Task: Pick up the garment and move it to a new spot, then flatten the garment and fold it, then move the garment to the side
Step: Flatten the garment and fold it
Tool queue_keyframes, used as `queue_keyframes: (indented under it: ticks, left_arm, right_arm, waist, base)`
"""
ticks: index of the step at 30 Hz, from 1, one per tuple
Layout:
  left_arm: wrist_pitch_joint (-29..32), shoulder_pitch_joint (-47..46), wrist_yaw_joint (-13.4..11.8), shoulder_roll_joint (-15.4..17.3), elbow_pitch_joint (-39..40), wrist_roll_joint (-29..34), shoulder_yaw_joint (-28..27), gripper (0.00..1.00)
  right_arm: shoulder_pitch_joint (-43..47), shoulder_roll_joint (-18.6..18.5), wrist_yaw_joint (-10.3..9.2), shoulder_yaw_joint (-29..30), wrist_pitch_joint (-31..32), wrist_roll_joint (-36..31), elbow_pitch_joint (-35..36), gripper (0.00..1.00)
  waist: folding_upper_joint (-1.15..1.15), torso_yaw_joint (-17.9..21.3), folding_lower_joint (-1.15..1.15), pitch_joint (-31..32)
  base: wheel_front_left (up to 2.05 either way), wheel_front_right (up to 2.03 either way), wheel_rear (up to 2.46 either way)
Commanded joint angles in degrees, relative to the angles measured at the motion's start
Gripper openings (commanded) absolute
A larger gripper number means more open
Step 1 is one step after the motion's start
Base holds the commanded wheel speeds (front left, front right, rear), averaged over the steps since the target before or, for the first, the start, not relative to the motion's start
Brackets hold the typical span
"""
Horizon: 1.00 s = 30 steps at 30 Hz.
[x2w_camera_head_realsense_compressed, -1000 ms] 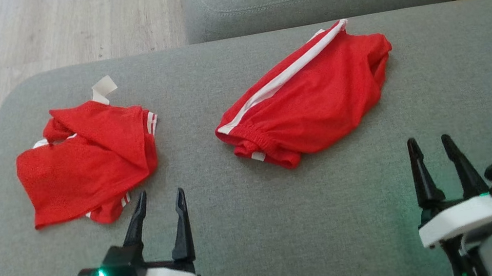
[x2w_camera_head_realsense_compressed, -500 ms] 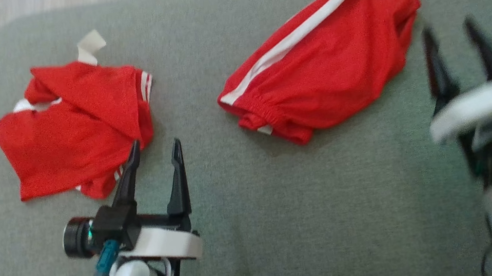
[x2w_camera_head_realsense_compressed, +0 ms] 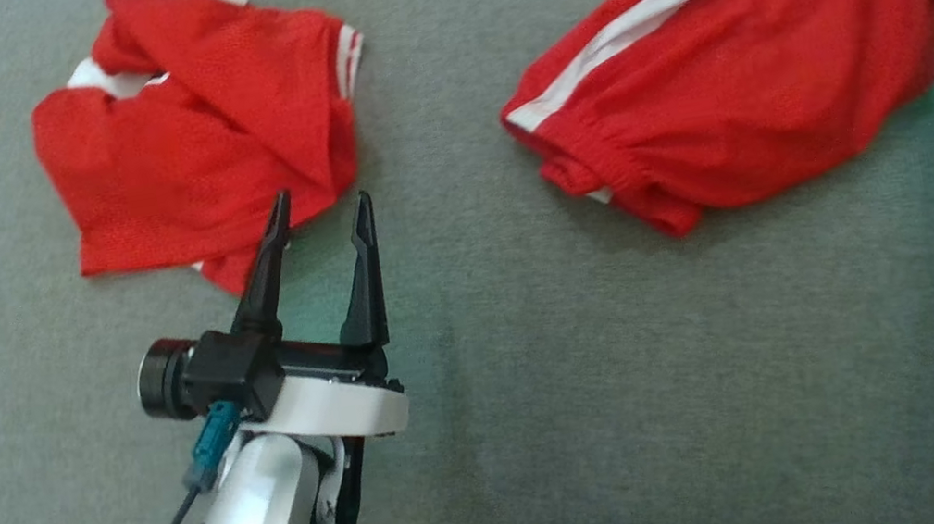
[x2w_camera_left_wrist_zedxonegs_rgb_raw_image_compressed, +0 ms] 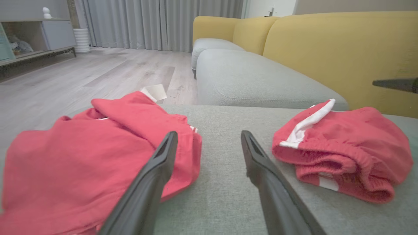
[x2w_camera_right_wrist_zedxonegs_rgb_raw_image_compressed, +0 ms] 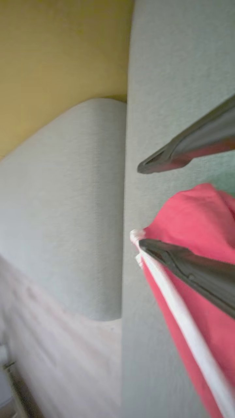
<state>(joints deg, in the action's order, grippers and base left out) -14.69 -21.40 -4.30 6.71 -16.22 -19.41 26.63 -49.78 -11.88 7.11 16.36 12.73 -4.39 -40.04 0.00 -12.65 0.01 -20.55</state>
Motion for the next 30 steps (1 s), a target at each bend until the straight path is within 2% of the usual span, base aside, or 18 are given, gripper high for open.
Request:
queue_keyframes:
  ticks: [1, 8, 15, 16, 17, 18, 30]
  left_arm:
    - [-0.3, -2.0, 0.3, 0.3, 1.5, 0.6, -2.6, 1.0]
    - [-0.3, -2.0, 1.6, -1.1, 1.2, 1.7, -4.0, 1.0]
    - [-0.3, -1.9, 2.5, -2.0, 0.8, 2.8, -5.6, 1.0]
    - [-0.3, -2.0, 2.6, -2.0, 0.8, 2.9, -5.8, 1.0]
    - [-0.3, -2.1, 2.7, -2.1, 0.7, 3.1, -6.0, 1.0]
    - [-0.3, -2.1, 2.8, -2.2, 0.6, 3.2, -6.3, 1.0]
    - [-0.3, -0.3, 3.7, -2.7, -0.4, 4.7, -8.5, 1.0]
  right_arm:
    - [-2.2, -0.7, 0.37, 0.0, 0.5, -1.5, -0.1, 1.0]
    - [-4.3, -1.9, 0.37, 2.7, 3.2, -8.1, -10.1, 1.0]
    - [-4.9, -1.2, 0.37, 4.0, 6.1, -11.1, -16.6, 1.0]
    - [-5.1, -1.2, 0.37, 4.1, 6.4, -11.2, -17.2, 0.72]
    - [-5.3, -1.1, 0.37, 4.2, 6.7, -11.2, -17.9, 0.07]
    - [-5.5, -1.0, 0.37, 4.1, 7.0, -11.2, -18.5, 0.0]
    - [-4.0, -3.0, 0.37, 3.8, -0.7, -5.3, -20.7, 0.0]
  waist:
    - [0.0, -1.7, -0.01, -1.5]
    - [0.0, -3.3, -0.01, -2.9]
    - [0.0, -2.9, -0.01, -3.0]
    - [0.0, -2.8, -0.01, -3.0]
    - [0.0, -2.6, -0.01, -3.0]
    - [0.0, -2.4, -0.01, -3.0]
    - [0.0, 1.7, -0.01, 2.7]
  base:
    - [0.0, 0.0, 0.0]
    - [0.0, 0.0, 0.0]
    - [0.0, 0.0, 0.0]
    - [0.0, 0.0, 0.0]
    - [0.0, 0.0, 0.0]
    - [0.0, 0.0, 0.0]
    - [0.0, 0.0, 0.0]
